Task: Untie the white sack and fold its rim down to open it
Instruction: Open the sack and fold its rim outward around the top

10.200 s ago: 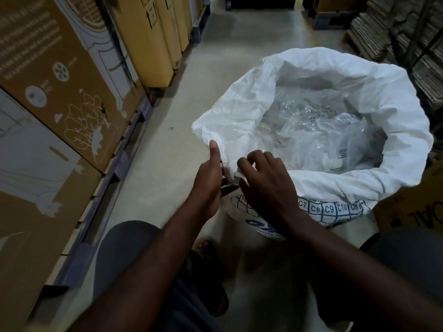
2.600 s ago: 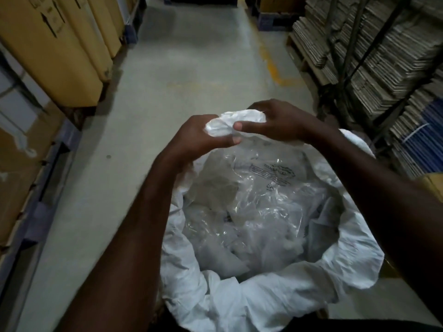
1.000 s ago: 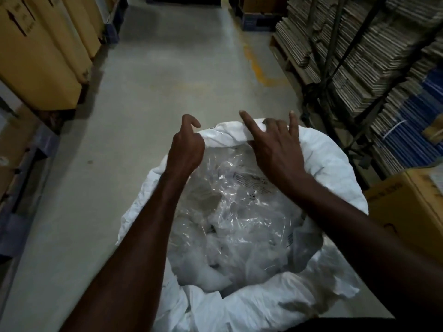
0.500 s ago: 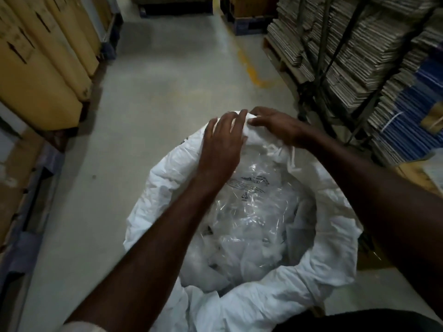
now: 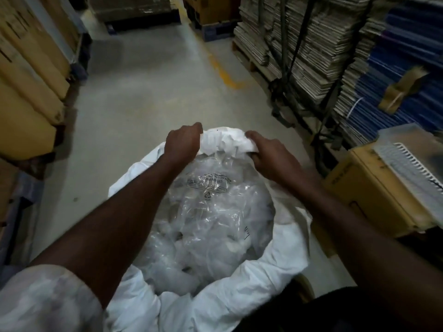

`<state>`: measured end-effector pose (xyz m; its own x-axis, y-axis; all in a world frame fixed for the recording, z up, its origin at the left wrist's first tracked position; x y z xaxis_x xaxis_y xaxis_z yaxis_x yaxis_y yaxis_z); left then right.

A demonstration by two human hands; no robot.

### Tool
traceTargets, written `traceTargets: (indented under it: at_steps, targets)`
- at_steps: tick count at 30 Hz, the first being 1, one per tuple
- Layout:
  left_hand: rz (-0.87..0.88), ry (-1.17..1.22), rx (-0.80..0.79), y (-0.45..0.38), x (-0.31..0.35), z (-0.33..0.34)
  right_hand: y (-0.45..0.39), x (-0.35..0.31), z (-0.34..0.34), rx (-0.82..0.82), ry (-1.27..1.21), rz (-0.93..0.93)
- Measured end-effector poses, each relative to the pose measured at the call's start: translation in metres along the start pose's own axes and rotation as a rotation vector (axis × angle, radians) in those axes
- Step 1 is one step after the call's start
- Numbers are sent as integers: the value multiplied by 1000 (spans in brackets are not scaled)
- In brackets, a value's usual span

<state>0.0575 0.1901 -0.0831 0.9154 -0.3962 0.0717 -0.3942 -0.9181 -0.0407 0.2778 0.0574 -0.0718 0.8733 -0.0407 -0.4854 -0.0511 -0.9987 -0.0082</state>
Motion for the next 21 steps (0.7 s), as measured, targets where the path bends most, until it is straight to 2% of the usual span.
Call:
traceTargets:
  at_steps: [2, 4, 6, 9, 12, 15, 16, 17, 21]
  targets:
    - [57, 51, 201, 7, 14, -9, -10, 7, -10, -1, -137, -32]
    - [186, 53, 391, 22, 31, -16, -21, 13, -22, -51, -220, -53]
    - [386, -29, 416, 31, 51, -12, -24, 15, -32, -129, -309, -72]
    - [471, -62, 158, 24, 77, 4, -18, 14, -43, -263, -514, -36]
    - [433, -7, 52, 12, 95, -2, -14, 23, -48, -338, -813, 64]
    - [434, 114, -258, -6, 104, -9, -7, 40, -45, -427, -1085, 178]
    - [451, 124, -357, -11, 106, -13, -4, 41, -44, -443, -1092, 206]
    - [454, 101, -427, -15, 107, -17, 0, 42, -46, -425, -997, 215]
    - [379, 33, -521, -35, 102, -29, 18, 34, -51, -163, -122, 176]
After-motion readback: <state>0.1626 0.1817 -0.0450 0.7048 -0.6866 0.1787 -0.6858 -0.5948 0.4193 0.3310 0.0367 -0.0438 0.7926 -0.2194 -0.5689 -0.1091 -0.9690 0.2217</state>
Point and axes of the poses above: each hand's wrist, its own y-axis away from the middle knuckle, its own z-axis out of the palm, x = y × z, the point moved 3 cm from there along -y, towards the middle knuckle, and after that the axes turned 5 degrees about -x, right-handed, at the moved point
